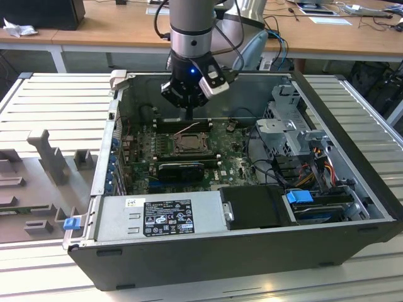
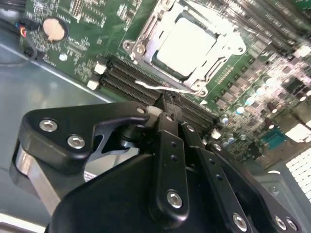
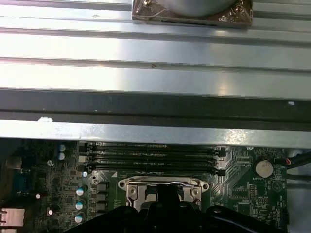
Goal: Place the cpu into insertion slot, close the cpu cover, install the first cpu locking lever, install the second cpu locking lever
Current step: 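Install the first cpu locking lever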
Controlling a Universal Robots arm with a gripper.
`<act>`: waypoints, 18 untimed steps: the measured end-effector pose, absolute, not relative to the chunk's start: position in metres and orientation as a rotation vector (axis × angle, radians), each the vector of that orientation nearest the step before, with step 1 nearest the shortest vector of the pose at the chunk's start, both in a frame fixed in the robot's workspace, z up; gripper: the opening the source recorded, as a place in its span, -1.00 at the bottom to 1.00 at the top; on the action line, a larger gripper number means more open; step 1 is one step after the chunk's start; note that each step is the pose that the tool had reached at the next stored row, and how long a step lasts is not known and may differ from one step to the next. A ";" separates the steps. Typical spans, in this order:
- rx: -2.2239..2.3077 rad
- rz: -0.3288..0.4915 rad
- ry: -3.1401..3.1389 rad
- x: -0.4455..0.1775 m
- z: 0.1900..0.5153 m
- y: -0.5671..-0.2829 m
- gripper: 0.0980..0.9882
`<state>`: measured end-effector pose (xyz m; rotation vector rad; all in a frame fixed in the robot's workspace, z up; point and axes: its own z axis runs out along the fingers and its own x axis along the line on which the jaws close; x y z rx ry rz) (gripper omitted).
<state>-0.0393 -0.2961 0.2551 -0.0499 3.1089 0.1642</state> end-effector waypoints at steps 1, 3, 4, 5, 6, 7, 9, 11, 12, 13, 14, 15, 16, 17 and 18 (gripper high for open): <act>-0.048 0.180 3.108 -0.039 0.255 -0.297 -0.98; -0.047 0.183 3.108 -0.039 0.247 -0.297 -0.98; -0.048 0.183 3.108 -0.039 0.244 -0.297 -0.98; -0.047 0.183 3.108 -0.039 0.242 -0.297 -0.98; -0.047 0.184 3.107 -0.039 0.240 -0.297 -0.98; -0.047 0.184 3.108 -0.039 0.239 -0.297 -0.98; -0.048 0.184 3.108 -0.039 0.238 -0.297 -0.98; -0.047 0.184 3.108 -0.038 0.235 -0.297 -0.98; -0.048 0.184 3.108 -0.038 0.234 -0.297 -0.98; -0.048 0.184 3.108 -0.038 0.232 -0.296 -0.98; -0.048 0.184 3.108 -0.037 0.230 -0.296 -0.98; -0.048 0.184 3.108 -0.036 0.229 -0.296 -0.98; -0.047 0.184 3.108 -0.035 0.228 -0.295 -0.98; -0.047 0.184 3.108 -0.034 0.228 -0.293 -0.98; -0.048 0.184 3.108 -0.033 0.227 -0.292 -0.98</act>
